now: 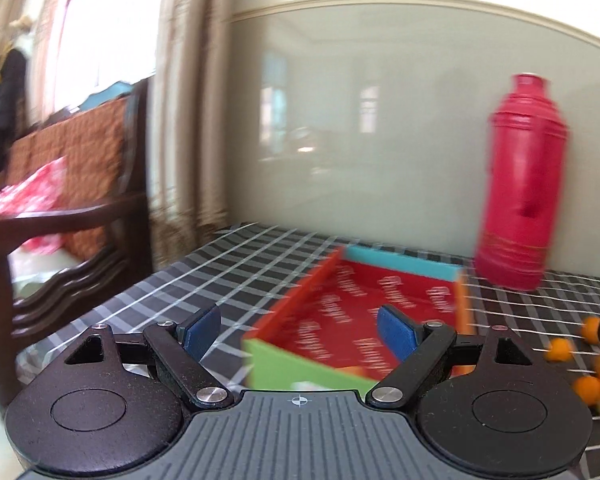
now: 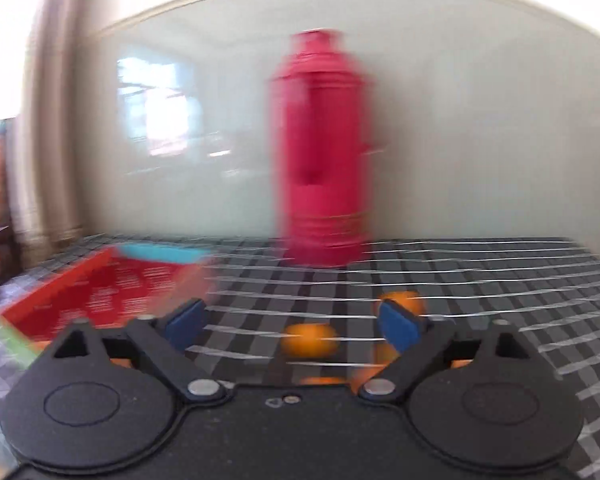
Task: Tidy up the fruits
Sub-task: 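Grasp the dark brown fruit with the right tool and release it into the box, then grasp the second dark brown fruit with the left tool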
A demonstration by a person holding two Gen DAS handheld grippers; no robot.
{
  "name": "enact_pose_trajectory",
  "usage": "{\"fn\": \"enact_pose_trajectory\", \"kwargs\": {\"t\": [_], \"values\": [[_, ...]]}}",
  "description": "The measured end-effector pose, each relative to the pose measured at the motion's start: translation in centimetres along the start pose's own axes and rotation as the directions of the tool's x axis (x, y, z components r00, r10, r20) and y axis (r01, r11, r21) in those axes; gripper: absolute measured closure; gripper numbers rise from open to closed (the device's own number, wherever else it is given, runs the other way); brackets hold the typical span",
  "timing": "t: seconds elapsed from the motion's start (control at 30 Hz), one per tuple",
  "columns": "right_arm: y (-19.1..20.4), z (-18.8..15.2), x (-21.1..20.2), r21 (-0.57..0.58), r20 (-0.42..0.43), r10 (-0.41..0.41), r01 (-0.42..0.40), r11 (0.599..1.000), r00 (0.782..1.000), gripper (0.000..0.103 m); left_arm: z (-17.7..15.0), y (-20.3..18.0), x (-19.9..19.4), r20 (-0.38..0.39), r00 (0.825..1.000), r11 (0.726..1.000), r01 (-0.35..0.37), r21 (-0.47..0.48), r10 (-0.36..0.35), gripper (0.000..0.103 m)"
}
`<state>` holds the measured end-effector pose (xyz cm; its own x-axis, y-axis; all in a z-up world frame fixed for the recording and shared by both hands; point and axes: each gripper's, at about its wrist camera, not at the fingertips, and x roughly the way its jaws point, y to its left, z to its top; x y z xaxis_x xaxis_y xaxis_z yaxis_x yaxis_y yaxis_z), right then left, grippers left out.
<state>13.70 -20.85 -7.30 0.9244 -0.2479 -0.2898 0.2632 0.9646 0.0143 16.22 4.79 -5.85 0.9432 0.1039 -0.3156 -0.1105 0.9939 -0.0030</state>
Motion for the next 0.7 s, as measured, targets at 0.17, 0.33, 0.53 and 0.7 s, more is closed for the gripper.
{"fn": "enact_pose_trajectory", "kwargs": {"t": [0.17, 0.33, 0.53, 0.7], "values": [[-4.7, -0.4, -0.7, 0.070, 0.036, -0.137, 0.134, 0.989, 0.990, 0.006, -0.5, -6.5, -1.1, 0.032, 0.980, 0.975, 0.192, 0.110, -0.197, 0.018], [-8.1, -1.0, -1.7, 0.111, 0.050, -0.268, 0.261, 0.959, 0.962, 0.006, -2.0, -12.4, 0.4, -0.071, 0.944, 0.927, 0.330, 0.180, -0.322, 0.018], [-11.6, -1.3, -2.3, 0.174, 0.037, -0.314, 0.303, 0.937, 0.949, 0.006, -3.3, -16.1, 2.6, -0.155, 0.918, 0.902, 0.389, 0.185, -0.364, 0.018], [-12.9, -1.5, -2.3, 0.182, 0.030, -0.341, 0.330, 0.926, 0.940, 0.006, -3.8, -18.2, 4.5, -0.205, 0.907, 0.900, 0.402, 0.170, -0.367, 0.037]]}}
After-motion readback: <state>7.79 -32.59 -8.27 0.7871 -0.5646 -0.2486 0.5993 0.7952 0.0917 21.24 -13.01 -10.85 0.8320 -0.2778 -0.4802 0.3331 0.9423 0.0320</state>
